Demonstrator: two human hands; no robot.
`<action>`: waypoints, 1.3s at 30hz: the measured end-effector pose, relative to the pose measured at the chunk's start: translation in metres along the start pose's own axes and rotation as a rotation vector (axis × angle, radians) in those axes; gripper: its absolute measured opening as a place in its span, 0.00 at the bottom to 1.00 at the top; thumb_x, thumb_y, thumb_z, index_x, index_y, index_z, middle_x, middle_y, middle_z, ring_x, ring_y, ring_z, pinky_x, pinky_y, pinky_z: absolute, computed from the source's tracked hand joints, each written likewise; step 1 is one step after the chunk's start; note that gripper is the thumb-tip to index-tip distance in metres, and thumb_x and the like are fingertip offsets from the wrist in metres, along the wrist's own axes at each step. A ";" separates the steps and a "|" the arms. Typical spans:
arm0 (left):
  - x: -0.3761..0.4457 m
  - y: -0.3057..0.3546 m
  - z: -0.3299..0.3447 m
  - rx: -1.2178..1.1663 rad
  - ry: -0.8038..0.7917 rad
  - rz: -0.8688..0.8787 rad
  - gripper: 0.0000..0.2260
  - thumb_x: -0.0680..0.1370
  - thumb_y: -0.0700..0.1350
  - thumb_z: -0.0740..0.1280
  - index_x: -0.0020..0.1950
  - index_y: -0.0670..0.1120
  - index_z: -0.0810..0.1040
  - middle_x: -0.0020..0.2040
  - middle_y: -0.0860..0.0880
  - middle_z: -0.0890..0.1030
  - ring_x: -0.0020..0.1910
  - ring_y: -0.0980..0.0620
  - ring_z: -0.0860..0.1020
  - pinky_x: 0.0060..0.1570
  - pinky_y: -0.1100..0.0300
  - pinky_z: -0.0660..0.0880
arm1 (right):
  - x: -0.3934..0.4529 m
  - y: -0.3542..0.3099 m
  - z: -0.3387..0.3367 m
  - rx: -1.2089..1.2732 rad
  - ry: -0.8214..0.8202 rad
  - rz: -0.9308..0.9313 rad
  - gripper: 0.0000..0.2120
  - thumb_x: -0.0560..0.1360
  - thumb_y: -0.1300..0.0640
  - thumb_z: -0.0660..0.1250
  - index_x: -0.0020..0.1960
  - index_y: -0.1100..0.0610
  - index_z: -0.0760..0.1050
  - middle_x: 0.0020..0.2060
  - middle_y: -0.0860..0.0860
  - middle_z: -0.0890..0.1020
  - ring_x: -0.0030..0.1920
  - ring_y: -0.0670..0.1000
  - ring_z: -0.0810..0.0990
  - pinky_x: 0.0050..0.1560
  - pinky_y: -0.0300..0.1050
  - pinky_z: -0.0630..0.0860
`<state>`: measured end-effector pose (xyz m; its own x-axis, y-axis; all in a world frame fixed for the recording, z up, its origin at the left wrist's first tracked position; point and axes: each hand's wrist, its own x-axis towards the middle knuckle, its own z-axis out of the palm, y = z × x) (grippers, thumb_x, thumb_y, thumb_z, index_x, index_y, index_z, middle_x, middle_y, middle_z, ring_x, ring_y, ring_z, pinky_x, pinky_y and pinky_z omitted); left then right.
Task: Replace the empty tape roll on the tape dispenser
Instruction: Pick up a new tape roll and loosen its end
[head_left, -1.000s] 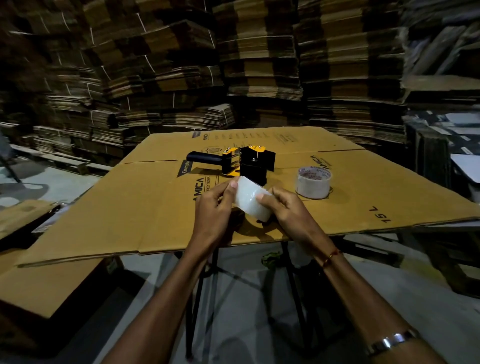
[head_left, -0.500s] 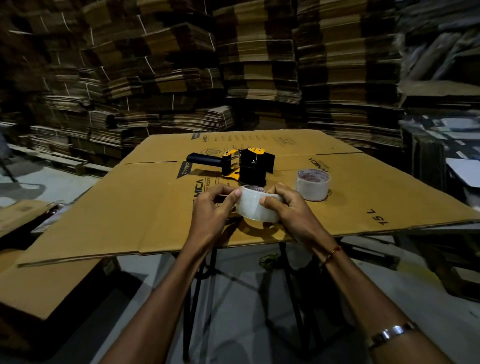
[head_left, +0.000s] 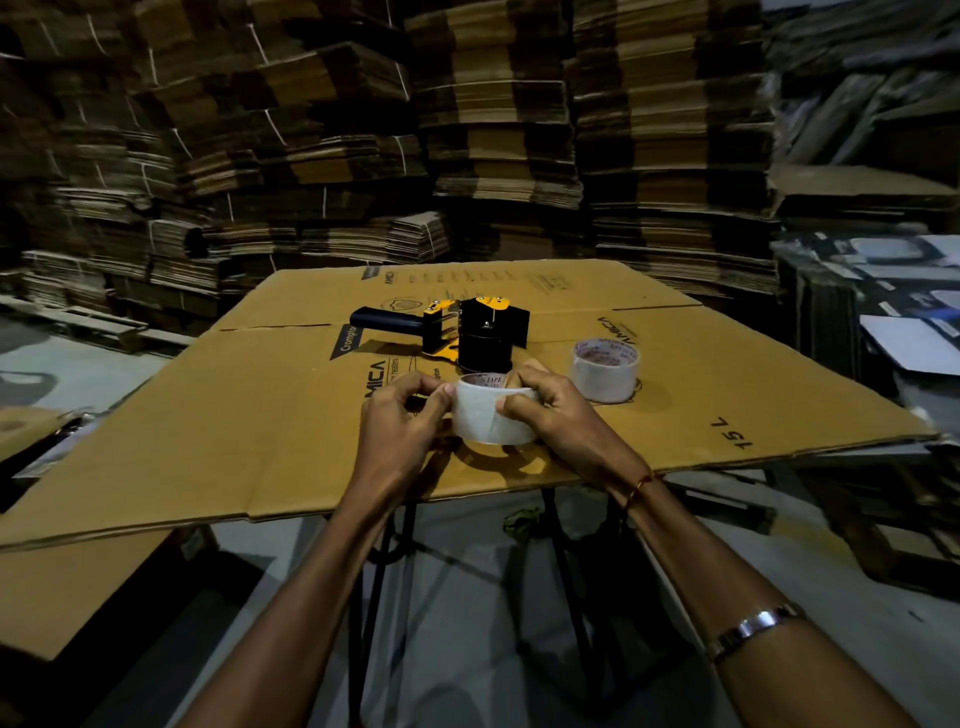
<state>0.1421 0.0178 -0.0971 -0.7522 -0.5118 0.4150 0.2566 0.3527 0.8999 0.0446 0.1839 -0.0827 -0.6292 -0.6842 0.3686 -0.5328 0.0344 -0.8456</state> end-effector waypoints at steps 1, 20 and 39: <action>0.000 0.000 0.000 0.011 0.006 0.003 0.07 0.80 0.43 0.67 0.45 0.42 0.80 0.50 0.42 0.82 0.47 0.43 0.84 0.38 0.48 0.84 | 0.000 0.001 0.000 -0.011 -0.004 -0.017 0.18 0.73 0.47 0.66 0.45 0.63 0.72 0.46 0.53 0.68 0.45 0.47 0.72 0.36 0.33 0.70; -0.002 0.001 -0.002 0.064 -0.001 0.046 0.08 0.79 0.47 0.67 0.44 0.45 0.82 0.49 0.44 0.83 0.49 0.44 0.84 0.43 0.42 0.83 | 0.003 0.006 0.000 0.016 -0.010 -0.039 0.16 0.70 0.42 0.65 0.41 0.57 0.72 0.45 0.50 0.68 0.44 0.47 0.72 0.39 0.36 0.69; -0.006 0.005 0.001 0.180 0.036 0.110 0.04 0.80 0.40 0.67 0.48 0.42 0.81 0.47 0.47 0.83 0.48 0.47 0.82 0.45 0.47 0.83 | 0.003 0.005 0.003 0.003 0.026 -0.025 0.08 0.74 0.50 0.66 0.39 0.50 0.71 0.45 0.51 0.69 0.44 0.48 0.72 0.37 0.34 0.70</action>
<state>0.1473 0.0230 -0.0949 -0.7029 -0.4892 0.5164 0.2206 0.5403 0.8120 0.0422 0.1802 -0.0868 -0.6304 -0.6654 0.3998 -0.5468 0.0150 -0.8371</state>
